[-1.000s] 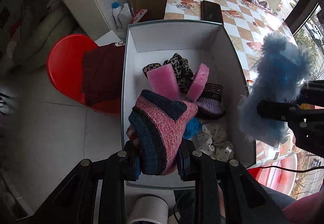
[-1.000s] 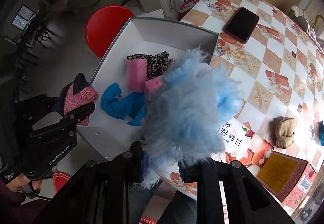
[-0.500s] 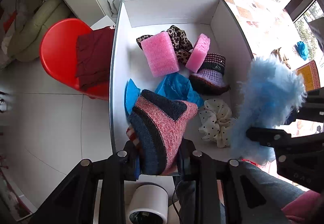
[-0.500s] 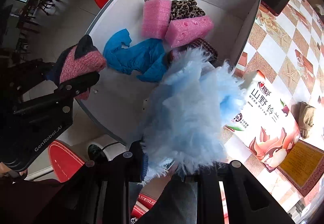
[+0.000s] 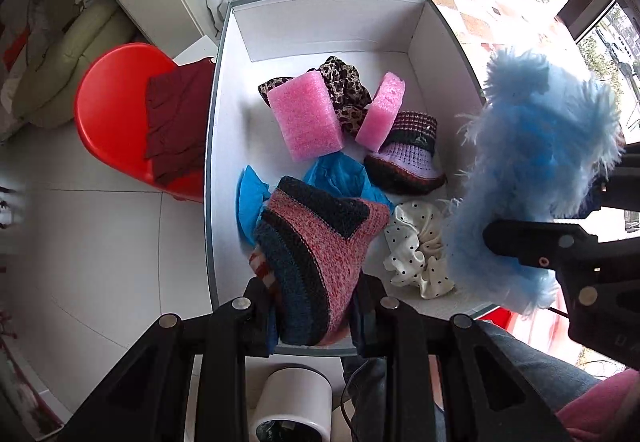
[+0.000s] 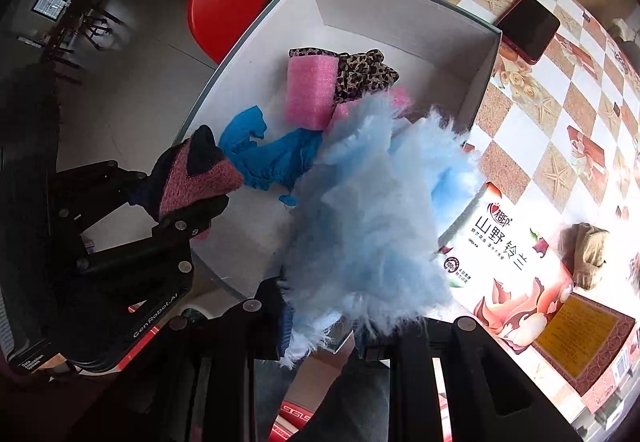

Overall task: Organize soft objects
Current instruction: 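Open both grippers to drop the slipper and fluffy item into the box, then grasp the beige knit glove with the left gripper while the right gripper grasps the blue cloth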

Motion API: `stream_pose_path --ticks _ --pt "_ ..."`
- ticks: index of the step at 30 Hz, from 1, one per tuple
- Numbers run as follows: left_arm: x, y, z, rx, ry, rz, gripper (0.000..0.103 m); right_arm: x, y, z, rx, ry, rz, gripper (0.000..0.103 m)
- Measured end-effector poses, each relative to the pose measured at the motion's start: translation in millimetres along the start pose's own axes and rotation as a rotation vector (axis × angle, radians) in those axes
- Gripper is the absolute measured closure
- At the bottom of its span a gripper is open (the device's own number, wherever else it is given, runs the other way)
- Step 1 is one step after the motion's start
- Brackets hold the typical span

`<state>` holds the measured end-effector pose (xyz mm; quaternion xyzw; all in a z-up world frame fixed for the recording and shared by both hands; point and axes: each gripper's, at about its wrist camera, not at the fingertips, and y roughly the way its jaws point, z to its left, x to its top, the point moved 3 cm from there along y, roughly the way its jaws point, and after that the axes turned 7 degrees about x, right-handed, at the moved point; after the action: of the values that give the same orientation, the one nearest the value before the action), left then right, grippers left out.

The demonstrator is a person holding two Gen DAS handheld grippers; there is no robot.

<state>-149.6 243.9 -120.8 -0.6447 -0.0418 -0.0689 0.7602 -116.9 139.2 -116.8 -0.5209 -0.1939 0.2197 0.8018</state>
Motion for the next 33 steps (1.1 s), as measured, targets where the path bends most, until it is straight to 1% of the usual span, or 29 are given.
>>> stream_pose_path --ticks 11,16,17,18,19,20,21,22,23,25,27,28,30,31,33 --pt "0.9 1.5 -0.7 -0.002 0.007 0.010 0.073 -3.1 -4.8 2.8 0.003 0.000 -0.002 0.078" --pt "2.2 -0.3 -2.4 -0.011 0.011 -0.004 0.067 -0.9 -8.5 3.3 0.012 -0.002 -0.011 0.078" --pt "2.5 -1.0 -2.7 -0.013 0.013 -0.008 0.061 -0.4 -9.4 3.6 0.016 -0.002 -0.012 0.077" --pt "2.8 -2.0 -3.0 -0.016 0.015 -0.012 0.054 0.1 -9.8 3.5 0.022 0.000 -0.013 0.072" --pt "3.2 -2.8 -3.5 -0.020 0.017 -0.015 0.050 0.7 -10.7 3.2 0.030 0.004 -0.013 0.067" --pt "3.8 -4.0 -4.1 -0.024 0.019 -0.019 0.042 1.2 -12.1 2.9 0.035 0.010 -0.015 0.049" --pt "4.6 -5.7 -4.6 -0.027 0.020 -0.025 0.033 1.3 -14.7 2.0 0.035 0.018 -0.020 0.026" --pt "6.0 -7.6 -5.0 -0.027 0.018 -0.032 0.027 1.9 -18.1 0.4 0.031 0.028 -0.031 0.017" --pt "8.0 -9.8 -5.2 -0.028 0.015 -0.042 0.019 2.2 -22.4 -1.9 0.028 0.040 -0.045 0.012" --pt "13.8 -14.4 -6.6 -0.036 0.014 -0.050 0.018 3.4 -32.2 -9.7 0.026 0.074 -0.062 0.012" --pt "23.4 -21.4 -8.7 -0.058 0.004 -0.059 0.009 2.7 -45.5 -23.3 0.008 0.134 -0.075 0.012" --pt "29.7 -27.0 -10.9 -0.082 0.002 -0.070 0.009 1.2 -55.0 -31.7 0.011 0.173 -0.088 0.012" --pt "46.2 -40.2 -19.9 -0.130 0.016 -0.091 0.008 -4.6 -80.3 -50.2 0.053 0.255 -0.138 0.012" --pt "55.7 -47.6 -27.0 -0.142 0.031 -0.105 0.008 -8.9 -95.5 -60.2 0.074 0.298 -0.172 0.012" --pt "77.0 -61.3 -46.6 -0.159 0.080 -0.126 0.000 -22.1 -129.9 -83.0 0.099 0.380 -0.247 0.012"
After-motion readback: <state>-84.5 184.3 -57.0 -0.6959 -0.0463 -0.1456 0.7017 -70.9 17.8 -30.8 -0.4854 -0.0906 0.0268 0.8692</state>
